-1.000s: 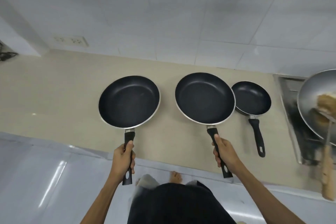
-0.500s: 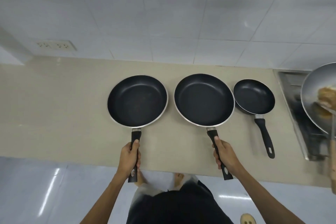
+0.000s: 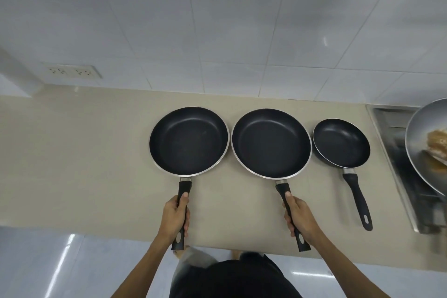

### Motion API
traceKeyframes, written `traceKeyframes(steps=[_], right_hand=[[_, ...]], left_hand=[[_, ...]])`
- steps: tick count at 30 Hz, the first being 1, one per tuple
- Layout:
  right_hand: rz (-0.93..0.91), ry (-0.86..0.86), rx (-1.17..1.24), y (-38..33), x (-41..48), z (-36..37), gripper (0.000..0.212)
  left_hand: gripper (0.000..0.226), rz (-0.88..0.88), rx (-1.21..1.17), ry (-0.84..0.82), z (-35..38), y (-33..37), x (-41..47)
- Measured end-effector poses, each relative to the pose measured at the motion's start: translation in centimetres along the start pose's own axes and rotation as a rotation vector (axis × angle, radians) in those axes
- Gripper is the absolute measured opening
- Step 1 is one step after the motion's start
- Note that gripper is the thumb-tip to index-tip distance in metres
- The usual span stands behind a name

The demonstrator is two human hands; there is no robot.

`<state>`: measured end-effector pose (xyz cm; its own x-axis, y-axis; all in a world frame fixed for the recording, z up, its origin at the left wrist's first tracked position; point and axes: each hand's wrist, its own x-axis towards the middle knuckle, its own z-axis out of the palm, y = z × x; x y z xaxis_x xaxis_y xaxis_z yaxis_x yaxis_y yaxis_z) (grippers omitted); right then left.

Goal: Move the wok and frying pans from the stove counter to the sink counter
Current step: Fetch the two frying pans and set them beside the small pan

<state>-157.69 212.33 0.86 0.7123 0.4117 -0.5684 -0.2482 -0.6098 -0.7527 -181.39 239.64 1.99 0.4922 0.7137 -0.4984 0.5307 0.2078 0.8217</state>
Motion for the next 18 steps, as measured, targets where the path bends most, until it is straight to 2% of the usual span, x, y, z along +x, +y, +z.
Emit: traceKeyframes(steps=[18], right_hand=[[0.029,0.0,-0.001,-0.26,0.88,-0.72,0.058]], left_hand=[[0.041,0.002,0.038,0.004,0.41,-0.48,0.95]])
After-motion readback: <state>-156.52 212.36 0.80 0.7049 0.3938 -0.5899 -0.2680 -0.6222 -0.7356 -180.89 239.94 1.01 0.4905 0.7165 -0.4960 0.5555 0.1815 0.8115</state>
